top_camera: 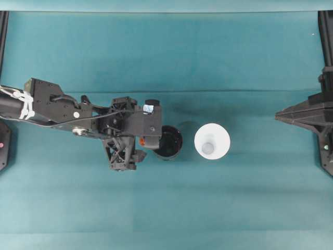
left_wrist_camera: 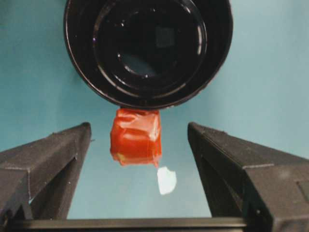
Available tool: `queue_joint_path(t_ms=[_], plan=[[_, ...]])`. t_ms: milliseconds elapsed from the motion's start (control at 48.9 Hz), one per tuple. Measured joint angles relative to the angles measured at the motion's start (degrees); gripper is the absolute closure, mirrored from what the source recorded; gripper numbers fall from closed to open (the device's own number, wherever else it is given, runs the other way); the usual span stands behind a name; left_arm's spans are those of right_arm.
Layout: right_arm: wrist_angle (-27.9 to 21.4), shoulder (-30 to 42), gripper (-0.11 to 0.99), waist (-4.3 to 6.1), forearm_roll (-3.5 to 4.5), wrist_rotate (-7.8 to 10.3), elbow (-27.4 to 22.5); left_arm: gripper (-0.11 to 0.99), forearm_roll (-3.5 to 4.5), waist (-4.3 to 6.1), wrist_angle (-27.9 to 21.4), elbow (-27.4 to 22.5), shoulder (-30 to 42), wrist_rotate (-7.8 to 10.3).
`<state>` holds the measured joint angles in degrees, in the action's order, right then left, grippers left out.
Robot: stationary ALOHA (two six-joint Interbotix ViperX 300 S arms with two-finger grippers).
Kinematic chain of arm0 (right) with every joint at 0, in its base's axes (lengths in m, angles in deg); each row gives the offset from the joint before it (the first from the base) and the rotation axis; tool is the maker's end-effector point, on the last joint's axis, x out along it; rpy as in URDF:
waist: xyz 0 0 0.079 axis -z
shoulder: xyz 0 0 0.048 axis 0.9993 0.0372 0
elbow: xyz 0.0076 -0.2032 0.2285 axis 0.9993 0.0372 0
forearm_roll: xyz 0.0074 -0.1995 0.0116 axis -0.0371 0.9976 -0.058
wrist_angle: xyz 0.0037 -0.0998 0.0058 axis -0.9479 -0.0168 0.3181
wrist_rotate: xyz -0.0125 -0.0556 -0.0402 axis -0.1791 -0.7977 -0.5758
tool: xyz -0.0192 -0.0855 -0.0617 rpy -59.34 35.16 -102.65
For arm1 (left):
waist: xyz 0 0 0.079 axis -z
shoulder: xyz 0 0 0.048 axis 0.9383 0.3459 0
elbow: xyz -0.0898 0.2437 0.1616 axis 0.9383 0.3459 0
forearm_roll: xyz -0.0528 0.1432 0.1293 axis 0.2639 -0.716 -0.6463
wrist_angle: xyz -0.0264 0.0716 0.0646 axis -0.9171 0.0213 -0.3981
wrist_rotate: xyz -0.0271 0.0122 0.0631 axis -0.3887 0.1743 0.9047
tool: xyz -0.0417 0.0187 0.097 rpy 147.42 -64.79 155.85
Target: Put the paper cup into the moved red handle cup holder.
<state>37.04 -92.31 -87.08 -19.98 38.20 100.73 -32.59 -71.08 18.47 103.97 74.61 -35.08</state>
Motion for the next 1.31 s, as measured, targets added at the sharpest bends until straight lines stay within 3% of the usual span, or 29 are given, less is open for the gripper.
queue_joint_path(t_ms=[266,491,613,715,797,981,1083,1308], plan=[[-4.0,-0.5,0.98,0.0,-0.35,0.09,0.0,-0.03,0.0,0.79,-5.1,1.7,-9.7,0.0],[-6.9,-1.2,0.98,0.0,-0.62,0.09,0.0,-0.03,0.0,1.85,-6.0,5.4,-20.2,-0.53],[-7.4,-1.2,0.98,0.0,-1.05,0.09,0.0,-0.02,0.0,1.93,-6.1,8.1,-24.8,-0.79],[-7.6,-0.4,0.98,0.7,-1.05,0.18,-0.2,-0.02,0.0,2.02,-6.1,9.7,-27.2,-0.62],[-7.8,1.1,0.98,1.93,-1.05,1.49,-0.7,-0.02,0.0,1.93,-6.1,10.5,-28.5,-0.79],[-8.0,6.6,0.98,4.48,-1.05,7.47,-3.8,-0.02,0.0,2.02,-6.1,11.1,-29.5,-1.05],[-8.0,11.5,0.98,4.57,-1.05,9.05,-5.5,-0.02,0.0,2.02,-6.2,11.2,-29.5,-1.49],[-9.3,23.1,0.95,4.48,-1.05,9.14,-11.0,-0.02,0.0,2.02,-6.1,12.0,-30.4,-2.2]])
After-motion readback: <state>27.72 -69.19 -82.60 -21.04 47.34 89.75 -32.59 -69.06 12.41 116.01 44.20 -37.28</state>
